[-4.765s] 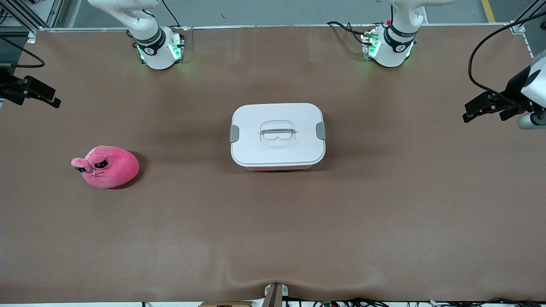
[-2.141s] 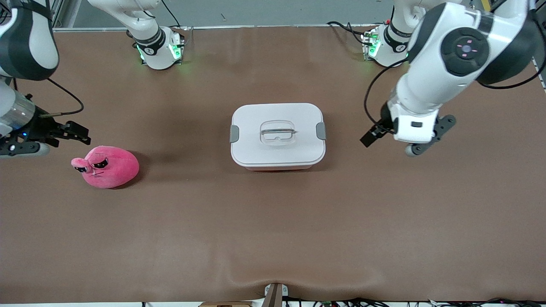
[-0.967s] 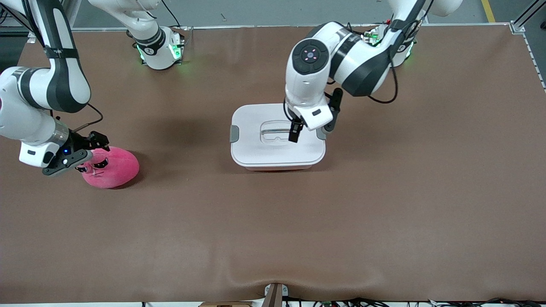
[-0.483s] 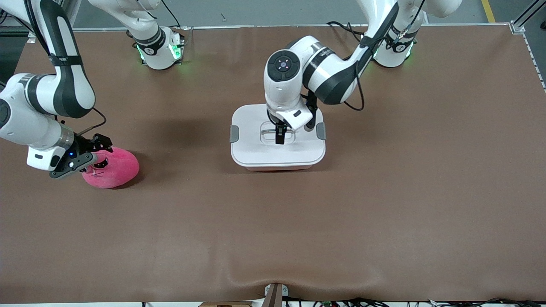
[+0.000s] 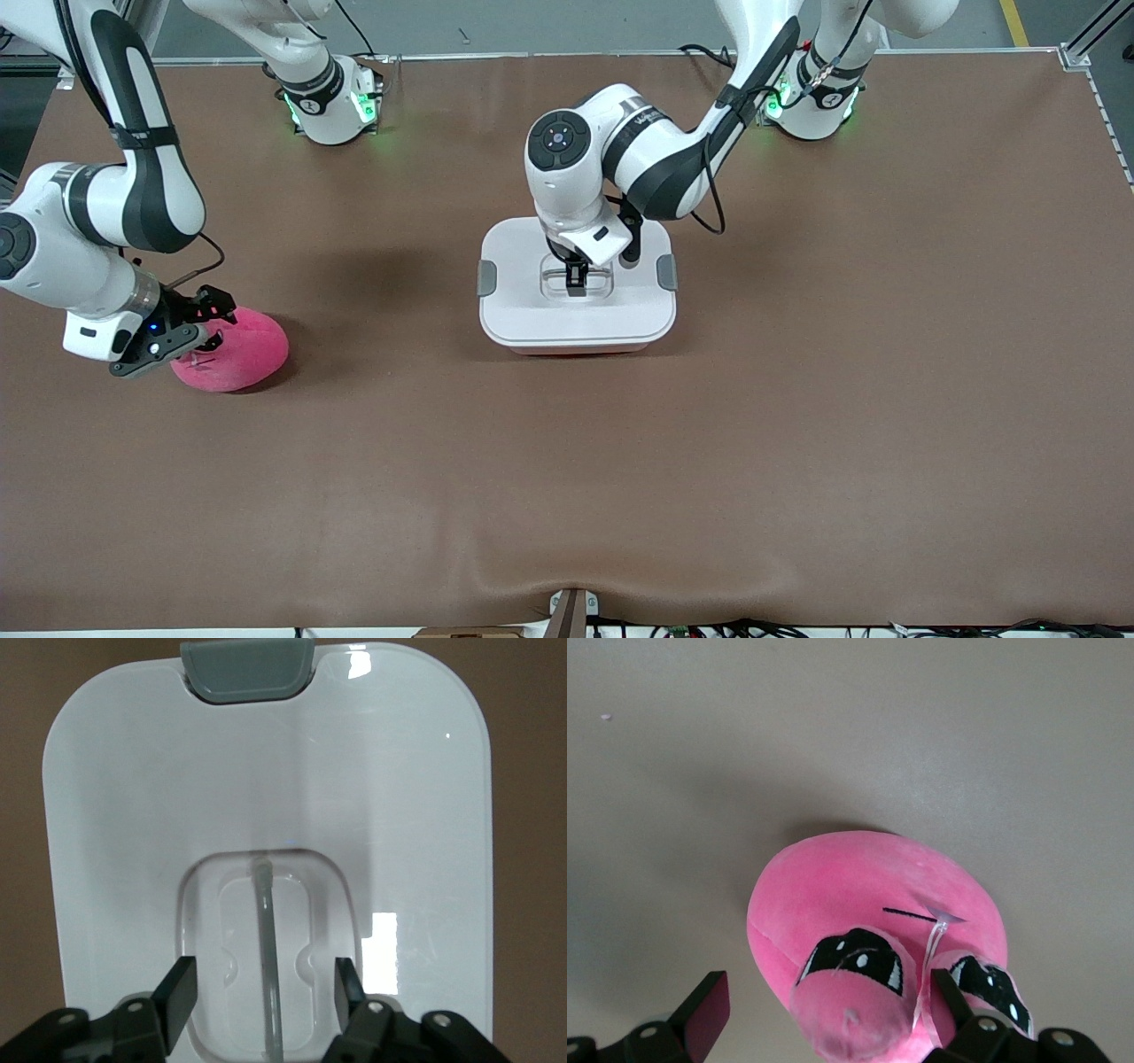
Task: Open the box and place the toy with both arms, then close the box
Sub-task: 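Grasp the lid handle with the left gripper while the right gripper grasps the toy, then lift the lid off with the left gripper while the right gripper lifts the toy, then drop the pink toy into the box with the right gripper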
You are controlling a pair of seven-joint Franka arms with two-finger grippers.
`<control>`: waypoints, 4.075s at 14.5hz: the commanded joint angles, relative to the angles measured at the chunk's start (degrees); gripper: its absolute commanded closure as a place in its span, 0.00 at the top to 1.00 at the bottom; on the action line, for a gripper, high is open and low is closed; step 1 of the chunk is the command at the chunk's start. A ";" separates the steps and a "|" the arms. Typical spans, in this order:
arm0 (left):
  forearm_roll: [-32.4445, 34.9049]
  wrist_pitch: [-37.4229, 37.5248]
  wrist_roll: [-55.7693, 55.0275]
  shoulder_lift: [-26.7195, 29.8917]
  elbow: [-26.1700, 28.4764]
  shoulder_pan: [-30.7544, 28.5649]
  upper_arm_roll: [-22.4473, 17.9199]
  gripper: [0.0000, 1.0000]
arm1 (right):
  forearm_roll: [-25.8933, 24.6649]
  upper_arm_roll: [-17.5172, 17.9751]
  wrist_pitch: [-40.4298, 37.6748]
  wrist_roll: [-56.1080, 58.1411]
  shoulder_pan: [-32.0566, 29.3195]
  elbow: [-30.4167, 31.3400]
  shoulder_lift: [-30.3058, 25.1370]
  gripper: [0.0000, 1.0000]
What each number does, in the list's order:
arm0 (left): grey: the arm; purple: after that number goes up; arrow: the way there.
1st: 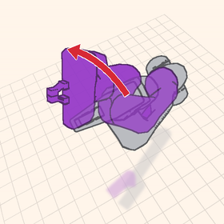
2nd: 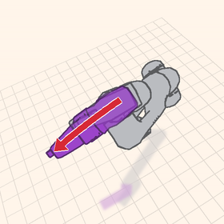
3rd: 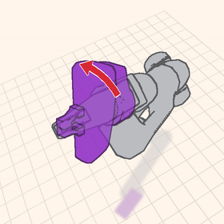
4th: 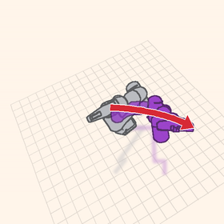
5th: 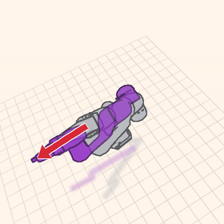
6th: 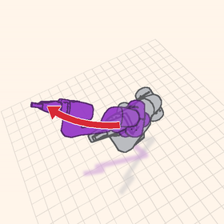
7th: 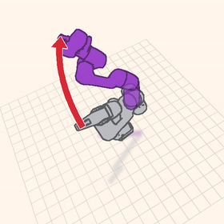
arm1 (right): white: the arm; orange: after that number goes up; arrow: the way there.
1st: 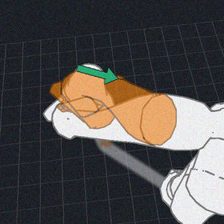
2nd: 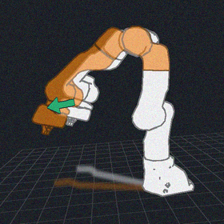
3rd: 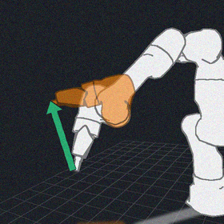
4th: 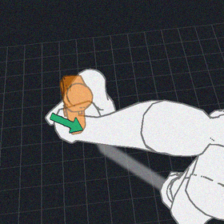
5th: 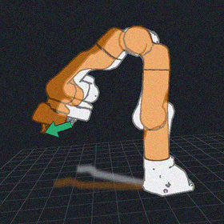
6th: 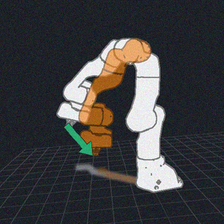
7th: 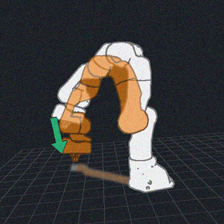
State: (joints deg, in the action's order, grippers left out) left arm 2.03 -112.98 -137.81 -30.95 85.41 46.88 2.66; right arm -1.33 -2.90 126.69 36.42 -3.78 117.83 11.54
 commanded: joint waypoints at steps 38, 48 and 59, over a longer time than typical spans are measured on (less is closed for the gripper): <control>0.43 9.26 7.19 8.79 1.15 -8.46 -0.20 0.00 | -4.91 1.40 -24.92 35.89 17.47 -24.31 0.50 0.00; -2.82 5.32 21.25 22.32 16.88 -19.27 -0.11 0.00 | -18.71 1.32 -28.95 32.23 41.99 -32.04 2.61 0.00; -4.22 5.40 36.20 27.61 23.31 -32.20 -0.11 0.00 | -23.99 1.40 -36.08 26.77 54.66 -35.12 7.45 0.00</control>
State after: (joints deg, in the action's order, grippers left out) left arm -0.26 -106.69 -102.94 -5.39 106.68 16.17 1.98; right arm -23.85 -1.01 92.43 63.40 49.87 84.58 18.37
